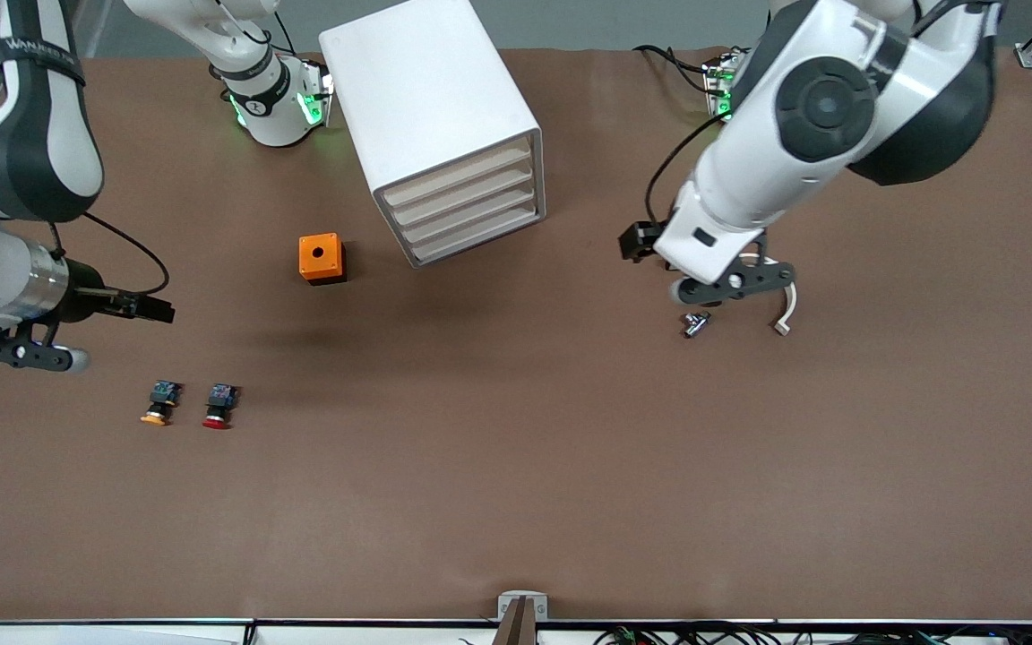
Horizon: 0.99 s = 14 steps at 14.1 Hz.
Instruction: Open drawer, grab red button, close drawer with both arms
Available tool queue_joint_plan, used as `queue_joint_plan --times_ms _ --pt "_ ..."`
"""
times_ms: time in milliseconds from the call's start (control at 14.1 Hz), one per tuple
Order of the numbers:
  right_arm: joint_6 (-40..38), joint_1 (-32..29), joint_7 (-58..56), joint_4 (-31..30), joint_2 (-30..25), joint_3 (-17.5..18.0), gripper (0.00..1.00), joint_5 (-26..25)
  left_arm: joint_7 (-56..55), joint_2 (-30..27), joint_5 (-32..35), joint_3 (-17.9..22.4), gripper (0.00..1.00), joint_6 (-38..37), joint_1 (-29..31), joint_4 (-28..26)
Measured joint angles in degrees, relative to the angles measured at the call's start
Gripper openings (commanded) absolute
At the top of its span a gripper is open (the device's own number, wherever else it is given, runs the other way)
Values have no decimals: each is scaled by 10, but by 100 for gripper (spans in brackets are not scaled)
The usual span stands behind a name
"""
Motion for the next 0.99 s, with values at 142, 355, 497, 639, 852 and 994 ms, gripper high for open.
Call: queue_joint_plan --times_ms 142,355,497,639,852,994 --pt "-34 0 -3 25 -5 0 100 0 56 -9 1 0 99 -15 33 -3" --pt "-59 0 -23 54 -5 -2 100 0 156 -40 1 0 99 -29 90 -23" --pt "-64 -1 -35 67 -5 -3 100 0 223 -77 1 9 99 -33 120 -61" --pt "-77 -1 -37 86 -4 -4 100 0 277 -113 2 48 99 -33 124 -102" --pt "-90 -1 -37 116 -4 -5 100 0 330 -149 2 102 99 -18 126 -144" --pt "-92 -1 -37 122 -4 -6 100 0 335 -157 2 114 99 7 132 -154"
